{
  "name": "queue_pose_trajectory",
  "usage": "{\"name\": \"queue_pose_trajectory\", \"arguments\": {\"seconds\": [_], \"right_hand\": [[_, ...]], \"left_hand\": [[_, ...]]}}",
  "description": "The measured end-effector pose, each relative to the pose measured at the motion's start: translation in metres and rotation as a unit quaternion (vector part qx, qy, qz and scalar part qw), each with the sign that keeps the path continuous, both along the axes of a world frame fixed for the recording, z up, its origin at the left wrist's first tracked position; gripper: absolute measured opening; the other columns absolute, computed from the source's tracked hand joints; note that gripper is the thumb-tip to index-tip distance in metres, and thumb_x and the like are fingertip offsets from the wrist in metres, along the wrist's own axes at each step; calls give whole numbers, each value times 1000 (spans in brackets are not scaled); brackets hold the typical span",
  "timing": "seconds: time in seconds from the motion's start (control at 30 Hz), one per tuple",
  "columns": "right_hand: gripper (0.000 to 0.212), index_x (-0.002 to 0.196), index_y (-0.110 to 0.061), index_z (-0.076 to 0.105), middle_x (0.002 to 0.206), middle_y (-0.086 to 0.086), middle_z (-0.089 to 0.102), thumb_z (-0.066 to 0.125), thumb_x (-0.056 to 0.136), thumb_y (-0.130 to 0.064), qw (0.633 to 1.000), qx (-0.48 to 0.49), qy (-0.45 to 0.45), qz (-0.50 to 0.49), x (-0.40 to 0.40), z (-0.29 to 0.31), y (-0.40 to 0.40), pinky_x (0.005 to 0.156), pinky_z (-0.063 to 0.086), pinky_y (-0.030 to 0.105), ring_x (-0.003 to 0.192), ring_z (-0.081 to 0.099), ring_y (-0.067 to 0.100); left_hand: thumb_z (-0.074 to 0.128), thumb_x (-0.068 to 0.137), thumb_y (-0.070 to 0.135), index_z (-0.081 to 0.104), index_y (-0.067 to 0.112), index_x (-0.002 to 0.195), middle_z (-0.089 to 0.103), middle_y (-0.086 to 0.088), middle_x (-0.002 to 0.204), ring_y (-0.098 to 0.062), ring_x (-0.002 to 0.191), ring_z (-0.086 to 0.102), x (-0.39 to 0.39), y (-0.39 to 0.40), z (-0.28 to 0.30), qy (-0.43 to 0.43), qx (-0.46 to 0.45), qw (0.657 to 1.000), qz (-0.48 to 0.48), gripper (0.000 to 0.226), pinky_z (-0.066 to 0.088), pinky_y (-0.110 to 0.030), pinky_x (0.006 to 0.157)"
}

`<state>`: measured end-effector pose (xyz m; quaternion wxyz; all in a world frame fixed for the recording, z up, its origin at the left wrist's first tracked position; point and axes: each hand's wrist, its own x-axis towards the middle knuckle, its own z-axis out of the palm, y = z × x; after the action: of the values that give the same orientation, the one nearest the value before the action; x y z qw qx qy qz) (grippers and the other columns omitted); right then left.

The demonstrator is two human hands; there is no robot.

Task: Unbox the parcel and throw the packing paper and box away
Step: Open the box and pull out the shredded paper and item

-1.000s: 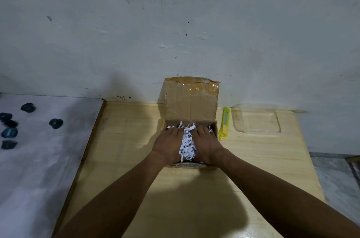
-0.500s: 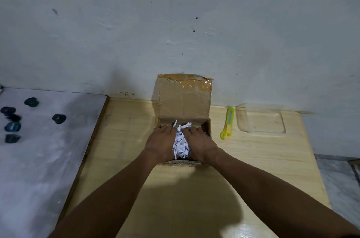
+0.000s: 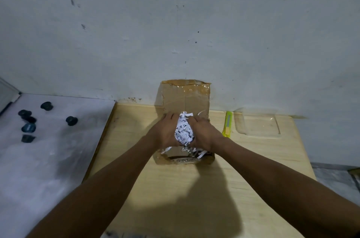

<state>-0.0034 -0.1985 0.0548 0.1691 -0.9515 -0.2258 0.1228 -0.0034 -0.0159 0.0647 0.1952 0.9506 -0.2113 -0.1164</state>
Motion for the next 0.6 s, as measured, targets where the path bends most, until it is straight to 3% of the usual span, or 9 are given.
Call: {"name": "queue_pose_trajectory", "arguments": {"seconds": [0.1,0.27,0.37,0.6], "right_hand": [[95,137,-10,38,127,18,54,82,61,-46,1000,6,2,0,-8,19,-8,94,46,42,113,52,36],[97,142,-13,34,127,16,53,82,59,-29,1000,-5,-1,-17,-47,56,-33,92,45,39,111,51,36],[88,140,-7,38,124,19,55,81,65,-26,999,-11,-4,-31,-82,70,-51,86,37,34,111,49,34],[84,137,-11,40,114,15,53,78,63,-20,993,-26,64,-96,-162,39,-100,76,33,27,105,52,32]], "left_hand": [[84,59,54,35,10,136,45,-12,130,-28,118,46,-8,-8,19,-3,12,1000,4,101,44,-43,99],[84,60,46,36,14,134,46,-8,130,-27,116,50,-37,-33,40,-36,18,999,0,94,48,-45,95],[84,58,45,37,11,135,45,-11,131,-30,115,51,-61,-54,43,-27,3,999,-22,96,48,-45,94],[81,63,39,40,8,121,43,-13,122,-35,111,51,-128,-104,12,28,38,995,-89,77,49,-46,86]]}}
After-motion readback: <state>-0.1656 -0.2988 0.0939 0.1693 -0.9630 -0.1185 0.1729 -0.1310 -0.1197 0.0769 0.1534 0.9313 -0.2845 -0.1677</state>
